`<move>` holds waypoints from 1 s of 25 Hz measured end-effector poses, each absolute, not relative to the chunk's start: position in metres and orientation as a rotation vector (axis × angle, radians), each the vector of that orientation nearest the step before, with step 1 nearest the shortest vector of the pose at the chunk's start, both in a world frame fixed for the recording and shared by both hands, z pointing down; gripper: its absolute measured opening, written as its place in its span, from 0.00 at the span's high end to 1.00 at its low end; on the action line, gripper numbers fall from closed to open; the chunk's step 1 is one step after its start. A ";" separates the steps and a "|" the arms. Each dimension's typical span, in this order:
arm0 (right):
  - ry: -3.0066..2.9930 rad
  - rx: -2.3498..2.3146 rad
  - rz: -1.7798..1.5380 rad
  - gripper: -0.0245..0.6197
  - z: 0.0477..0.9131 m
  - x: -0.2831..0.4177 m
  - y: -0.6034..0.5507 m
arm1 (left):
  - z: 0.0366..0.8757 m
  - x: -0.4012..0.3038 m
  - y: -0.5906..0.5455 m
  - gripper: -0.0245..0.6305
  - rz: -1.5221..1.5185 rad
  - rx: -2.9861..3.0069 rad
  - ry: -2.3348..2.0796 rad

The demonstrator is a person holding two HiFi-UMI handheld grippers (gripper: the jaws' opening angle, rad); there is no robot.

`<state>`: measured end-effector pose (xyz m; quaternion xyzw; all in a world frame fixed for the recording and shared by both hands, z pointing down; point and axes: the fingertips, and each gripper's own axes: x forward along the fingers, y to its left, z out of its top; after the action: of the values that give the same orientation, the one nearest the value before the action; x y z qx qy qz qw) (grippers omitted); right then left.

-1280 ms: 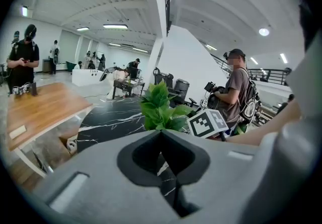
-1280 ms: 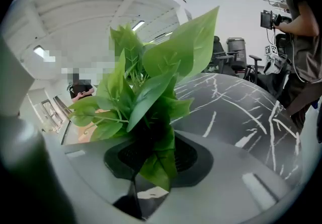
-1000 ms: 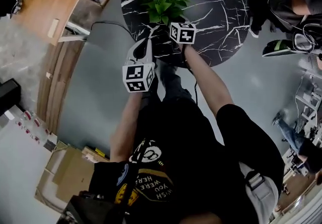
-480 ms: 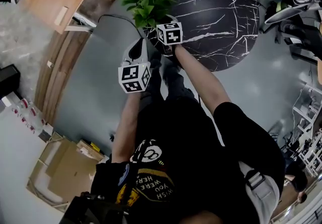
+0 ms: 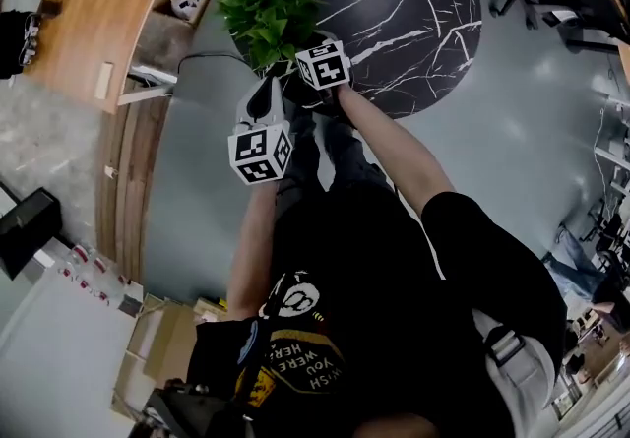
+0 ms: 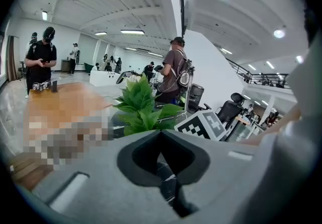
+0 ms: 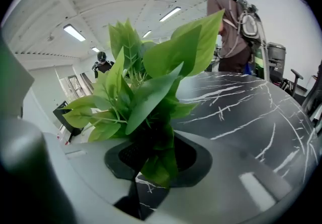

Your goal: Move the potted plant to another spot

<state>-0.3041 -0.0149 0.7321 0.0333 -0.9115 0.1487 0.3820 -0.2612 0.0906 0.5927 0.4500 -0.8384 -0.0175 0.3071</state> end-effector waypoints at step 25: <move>-2.092 1.050 0.687 0.80 0.734 0.052 -0.283 | 0.597 -0.099 -0.124 0.96 0.163 1.824 -1.735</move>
<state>0.0518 -0.2831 0.7338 0.4041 -0.8052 0.2646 0.3441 -0.0986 -0.1243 0.5967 0.6887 -0.6550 0.0615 0.3048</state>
